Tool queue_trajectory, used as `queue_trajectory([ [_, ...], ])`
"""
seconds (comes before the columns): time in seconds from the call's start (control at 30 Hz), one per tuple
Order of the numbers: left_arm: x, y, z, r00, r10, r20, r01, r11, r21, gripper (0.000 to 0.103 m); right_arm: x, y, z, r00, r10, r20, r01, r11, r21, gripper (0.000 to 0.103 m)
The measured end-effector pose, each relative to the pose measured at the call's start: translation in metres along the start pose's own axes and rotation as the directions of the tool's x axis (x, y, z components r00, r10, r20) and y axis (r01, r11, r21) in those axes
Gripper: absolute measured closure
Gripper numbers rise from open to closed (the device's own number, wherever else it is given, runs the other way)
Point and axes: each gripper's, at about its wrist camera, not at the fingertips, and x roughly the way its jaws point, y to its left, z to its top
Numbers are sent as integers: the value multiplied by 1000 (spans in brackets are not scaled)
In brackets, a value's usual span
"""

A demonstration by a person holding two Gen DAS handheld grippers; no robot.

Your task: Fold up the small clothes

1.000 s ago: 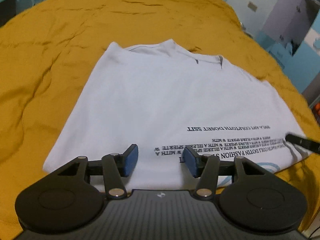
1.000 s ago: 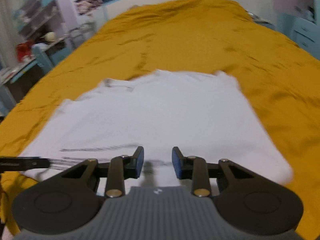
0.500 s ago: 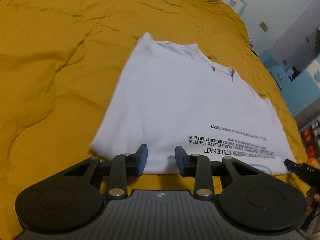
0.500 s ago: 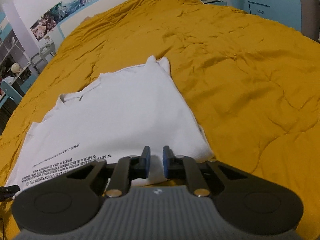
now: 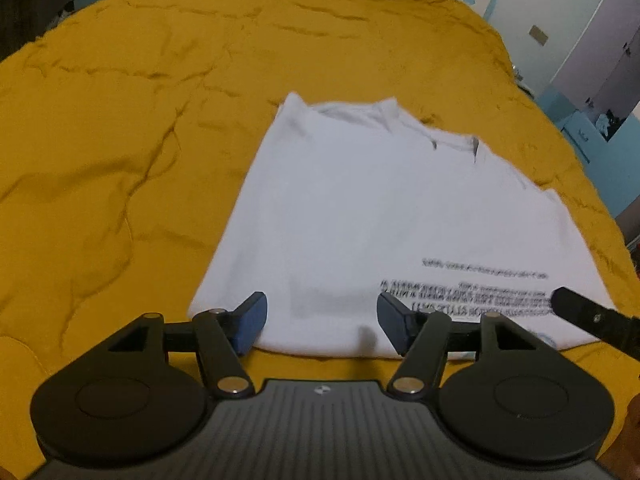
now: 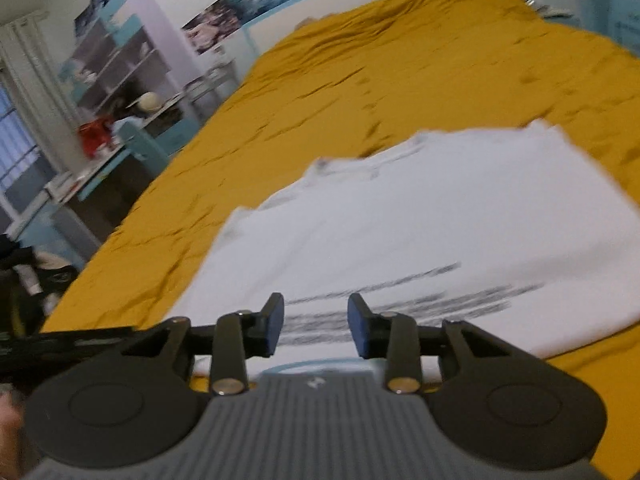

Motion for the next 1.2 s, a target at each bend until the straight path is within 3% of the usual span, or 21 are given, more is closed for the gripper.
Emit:
queue_trajectory([
  [0.13, 12, 11, -8, 1000, -13, -20, 12, 999, -30, 29, 19, 6, -17, 998, -1, -62, 2, 1000, 5, 71],
  [0.3, 9, 13, -7, 1000, -19, -18, 18, 999, -33, 33, 31, -12, -29, 995, -27, -99, 31, 999, 41, 71],
  [0.37, 4, 6, -2, 1000, 12, -24, -12, 1000, -1, 38, 27, -19, -31, 995, -20, -97, 25, 998, 53, 71],
  [0.53, -21, -5, 19, 998, 53, 34, -56, 996, 76, 36, 17, -10, -22, 997, 23, -71, -18, 997, 73, 69],
  [0.67, -37, 2, 38, 999, 22, 49, -26, 995, 94, 33, 6, 21, -15, 999, 24, -39, -26, 999, -47, 60],
  [0.77, -41, 11, 52, 999, 15, 48, -20, 995, 97, 33, 7, 44, -16, 997, 51, -52, -57, 991, -122, 60],
  [1.03, -30, 30, 66, 999, 44, 26, -47, 991, 122, 33, 25, 86, -30, 990, 74, -117, -100, 967, -234, 60],
  [1.2, -25, 23, 63, 996, 80, 43, -87, 980, 178, 33, 26, 86, -24, 992, 65, -108, -87, 973, -216, 60],
])
